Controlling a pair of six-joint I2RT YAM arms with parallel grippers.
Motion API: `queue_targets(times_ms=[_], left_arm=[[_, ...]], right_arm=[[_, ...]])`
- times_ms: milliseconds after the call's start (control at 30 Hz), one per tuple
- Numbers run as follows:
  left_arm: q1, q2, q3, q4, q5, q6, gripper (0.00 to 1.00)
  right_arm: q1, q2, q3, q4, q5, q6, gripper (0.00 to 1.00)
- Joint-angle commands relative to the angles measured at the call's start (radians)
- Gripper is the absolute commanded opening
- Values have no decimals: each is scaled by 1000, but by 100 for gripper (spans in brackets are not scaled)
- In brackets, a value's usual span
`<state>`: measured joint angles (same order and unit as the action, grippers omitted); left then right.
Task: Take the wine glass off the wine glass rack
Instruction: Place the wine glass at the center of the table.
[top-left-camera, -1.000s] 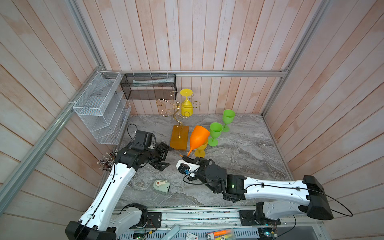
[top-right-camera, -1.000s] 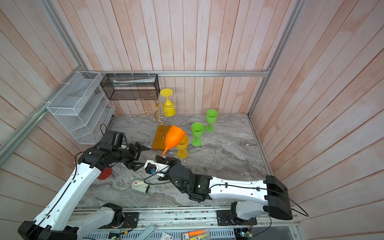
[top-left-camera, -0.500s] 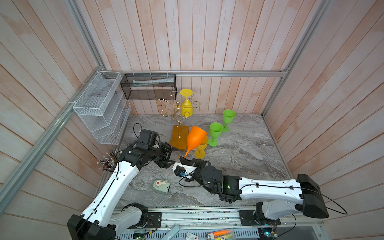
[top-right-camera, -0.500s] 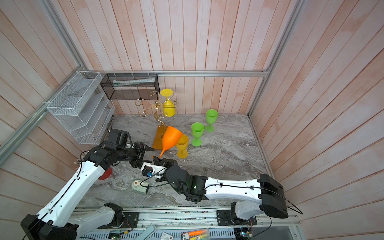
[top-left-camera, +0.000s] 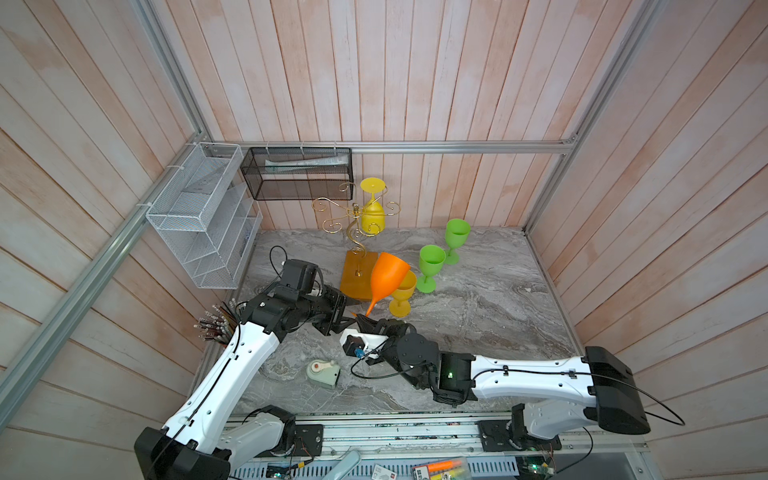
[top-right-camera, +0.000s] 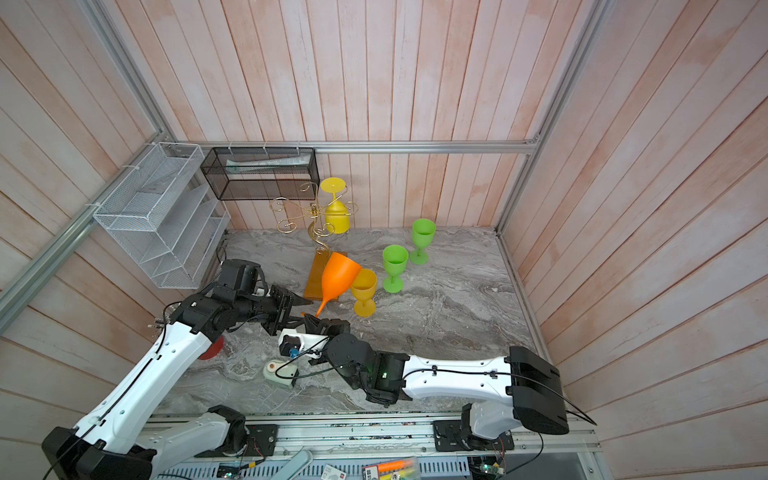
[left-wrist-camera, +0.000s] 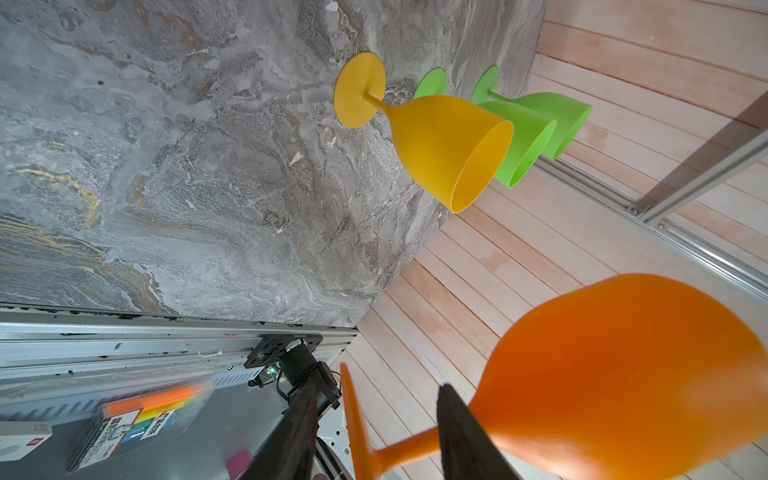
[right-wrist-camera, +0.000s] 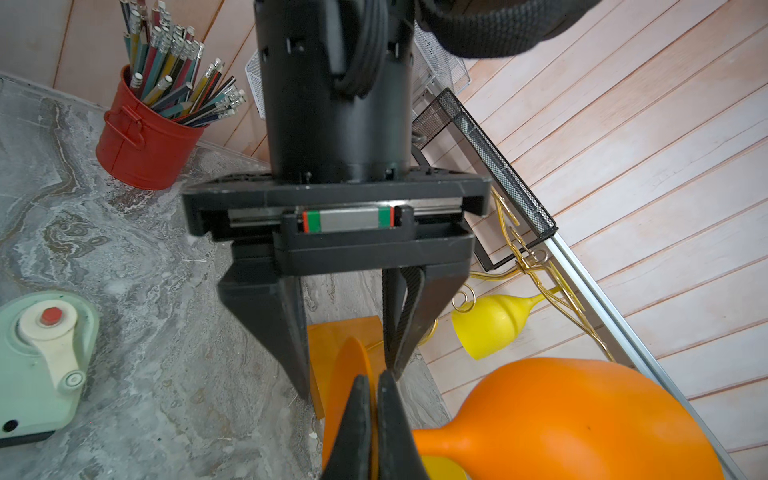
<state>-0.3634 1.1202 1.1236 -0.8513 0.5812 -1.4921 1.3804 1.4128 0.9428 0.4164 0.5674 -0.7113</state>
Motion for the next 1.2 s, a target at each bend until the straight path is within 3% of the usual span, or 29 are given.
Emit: queue_targets(times_ms=[0, 167, 400, 733, 1167], left_arm=[[-5, 3, -18, 11, 14, -5, 45], [-6, 7, -32, 12, 22, -10, 38], [-5, 18, -20, 14, 28, -9, 37], [-5, 28, -29, 16, 35, -7, 18], [-6, 27, -30, 20, 34, -13, 7]], right_arm=[[5, 14, 7, 44, 24, -27, 0], [6, 18, 7, 50, 26, -45, 0], [5, 31, 12, 51, 27, -65, 0], [6, 39, 17, 53, 27, -79, 0], [10, 55, 14, 60, 59, -129, 0]])
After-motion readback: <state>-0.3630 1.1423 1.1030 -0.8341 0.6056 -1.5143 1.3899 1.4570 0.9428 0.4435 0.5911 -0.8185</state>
